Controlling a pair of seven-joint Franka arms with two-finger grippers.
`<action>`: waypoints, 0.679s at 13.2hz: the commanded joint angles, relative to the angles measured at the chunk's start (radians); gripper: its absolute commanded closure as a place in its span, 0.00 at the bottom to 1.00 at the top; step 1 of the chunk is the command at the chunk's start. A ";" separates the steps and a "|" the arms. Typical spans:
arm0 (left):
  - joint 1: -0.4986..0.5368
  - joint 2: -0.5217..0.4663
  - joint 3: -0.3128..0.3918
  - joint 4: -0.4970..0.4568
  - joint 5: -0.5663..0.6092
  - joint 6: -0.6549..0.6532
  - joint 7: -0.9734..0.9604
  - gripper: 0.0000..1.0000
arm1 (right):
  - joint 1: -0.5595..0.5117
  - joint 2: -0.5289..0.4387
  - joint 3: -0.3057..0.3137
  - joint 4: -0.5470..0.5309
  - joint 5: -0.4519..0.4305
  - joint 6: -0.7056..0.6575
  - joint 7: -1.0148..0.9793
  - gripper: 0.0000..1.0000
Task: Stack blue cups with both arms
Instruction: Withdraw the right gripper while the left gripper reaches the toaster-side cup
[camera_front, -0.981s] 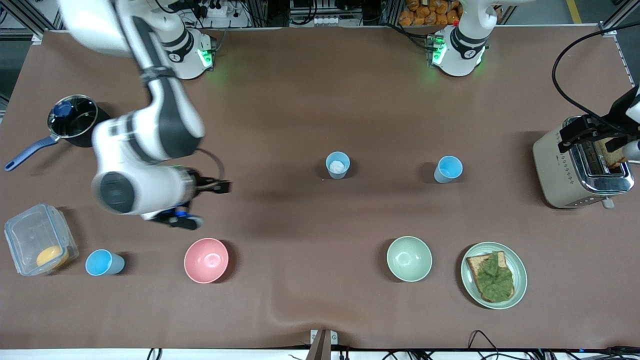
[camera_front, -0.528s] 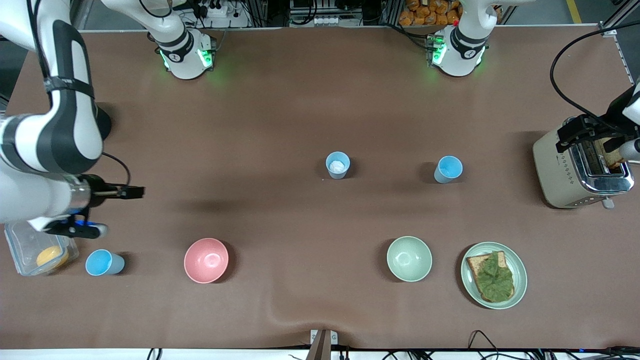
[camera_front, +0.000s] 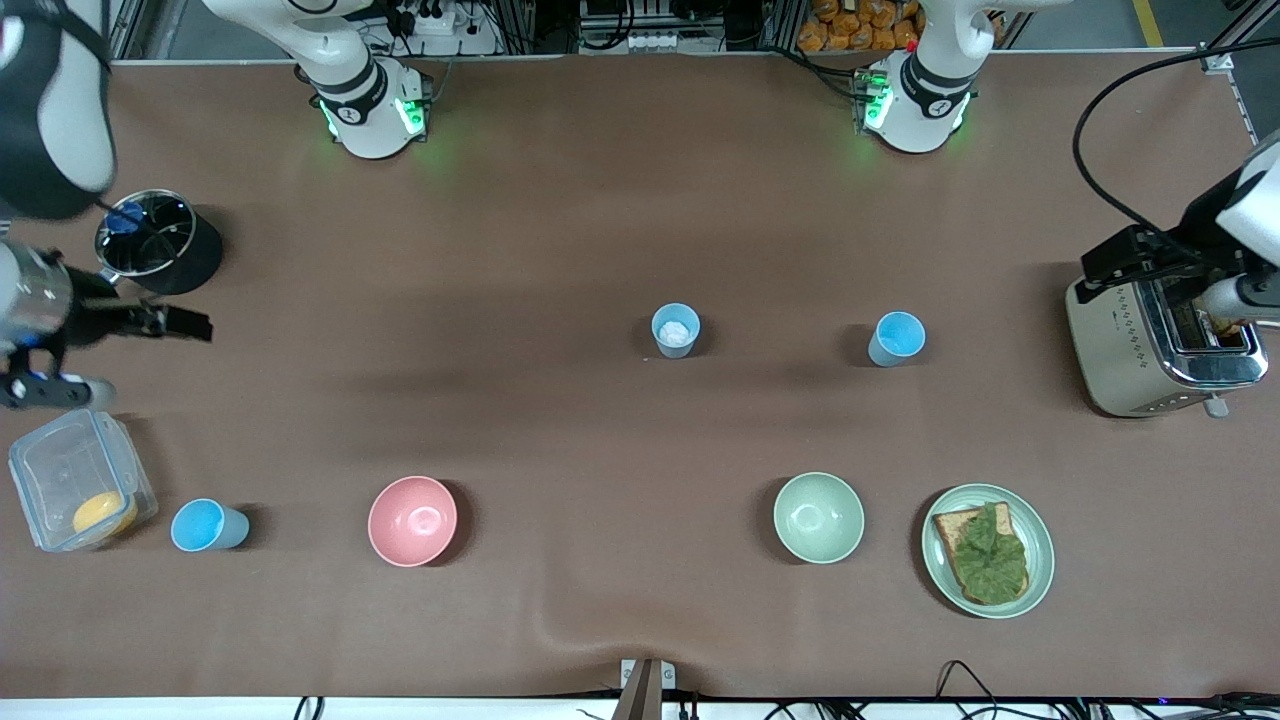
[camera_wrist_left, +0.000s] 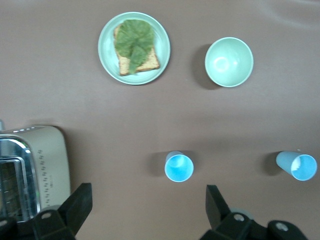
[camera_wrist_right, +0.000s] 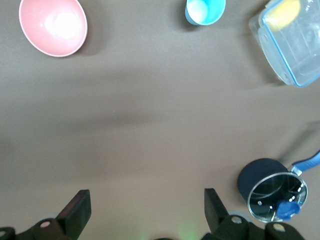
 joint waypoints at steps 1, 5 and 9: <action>0.014 -0.031 -0.032 -0.109 -0.026 0.064 -0.008 0.00 | -0.038 -0.143 0.022 -0.152 -0.015 0.042 0.013 0.00; 0.005 -0.033 -0.052 -0.285 -0.004 0.157 0.001 0.00 | -0.047 -0.192 0.022 -0.155 -0.026 0.043 0.042 0.00; 0.001 -0.028 -0.058 -0.327 0.120 0.156 -0.015 0.00 | -0.048 -0.215 0.021 -0.175 -0.011 0.065 0.049 0.00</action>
